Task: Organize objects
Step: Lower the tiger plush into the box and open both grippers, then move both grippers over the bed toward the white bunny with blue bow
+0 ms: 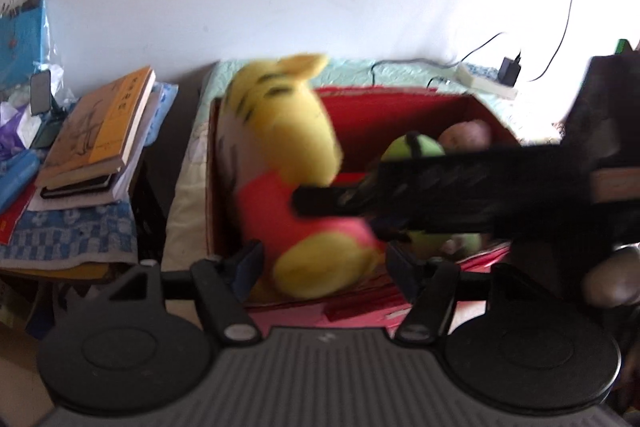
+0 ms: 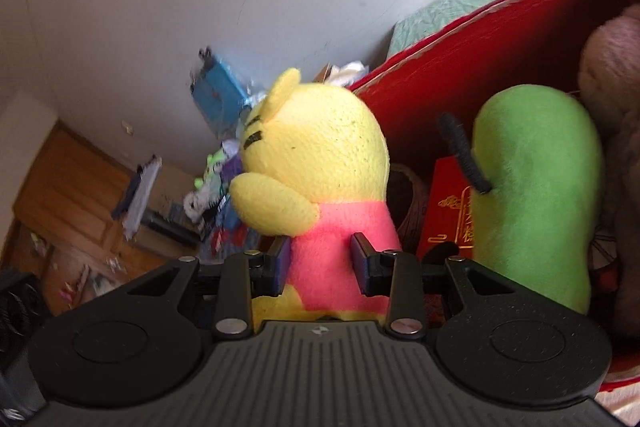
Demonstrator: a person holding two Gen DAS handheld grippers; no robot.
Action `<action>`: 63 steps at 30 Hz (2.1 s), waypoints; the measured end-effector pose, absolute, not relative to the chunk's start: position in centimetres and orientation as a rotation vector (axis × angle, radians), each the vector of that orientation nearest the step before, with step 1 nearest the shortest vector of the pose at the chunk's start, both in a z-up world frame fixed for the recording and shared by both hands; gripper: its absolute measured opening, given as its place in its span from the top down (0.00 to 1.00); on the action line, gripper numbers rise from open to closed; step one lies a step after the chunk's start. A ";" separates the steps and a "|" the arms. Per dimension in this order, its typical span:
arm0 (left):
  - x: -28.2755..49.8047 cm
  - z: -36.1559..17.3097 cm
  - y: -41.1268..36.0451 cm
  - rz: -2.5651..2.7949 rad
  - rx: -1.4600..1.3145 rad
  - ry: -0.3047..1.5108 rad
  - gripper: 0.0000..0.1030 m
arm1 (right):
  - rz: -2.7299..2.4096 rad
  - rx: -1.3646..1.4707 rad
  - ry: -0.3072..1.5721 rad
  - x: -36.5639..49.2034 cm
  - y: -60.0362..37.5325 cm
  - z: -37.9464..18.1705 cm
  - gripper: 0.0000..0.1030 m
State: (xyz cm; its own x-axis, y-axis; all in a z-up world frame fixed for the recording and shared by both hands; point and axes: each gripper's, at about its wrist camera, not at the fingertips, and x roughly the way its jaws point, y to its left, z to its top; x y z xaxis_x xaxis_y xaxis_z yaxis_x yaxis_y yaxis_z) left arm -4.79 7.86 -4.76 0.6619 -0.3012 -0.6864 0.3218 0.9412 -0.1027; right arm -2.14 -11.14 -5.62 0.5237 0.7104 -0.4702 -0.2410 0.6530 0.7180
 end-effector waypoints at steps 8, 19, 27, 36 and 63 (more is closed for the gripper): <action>-4.3 -4.6 7.3 -0.324 0.007 0.760 0.35 | 0.632 0.530 0.807 -1.2 -11.0 -5.6 0.59; -4.8 -3.9 6.7 -0.288 0.014 0.746 0.32 | 0.611 0.636 0.777 -2.7 -13.3 -5.0 0.50; -6.6 -2.7 5.5 -0.297 0.036 0.717 0.30 | 0.589 0.573 0.715 -4.8 -14.5 -3.8 0.50; -8.5 -0.5 1.6 -0.331 0.089 0.673 0.26 | 0.563 0.628 0.681 -6.9 -18.9 -3.6 0.51; -11.2 -5.5 -21.6 -0.575 0.156 0.884 0.19 | 0.284 0.751 0.751 -12.0 -41.1 -9.0 0.51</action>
State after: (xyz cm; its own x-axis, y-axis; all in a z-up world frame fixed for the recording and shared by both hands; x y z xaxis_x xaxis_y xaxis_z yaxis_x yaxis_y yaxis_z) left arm -11.22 -21.61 -5.47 0.4946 -0.4094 -0.7666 0.5349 0.8387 -0.1028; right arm -12.01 -41.12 -8.97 0.7089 0.4850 -0.5122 0.0246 0.7087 0.7051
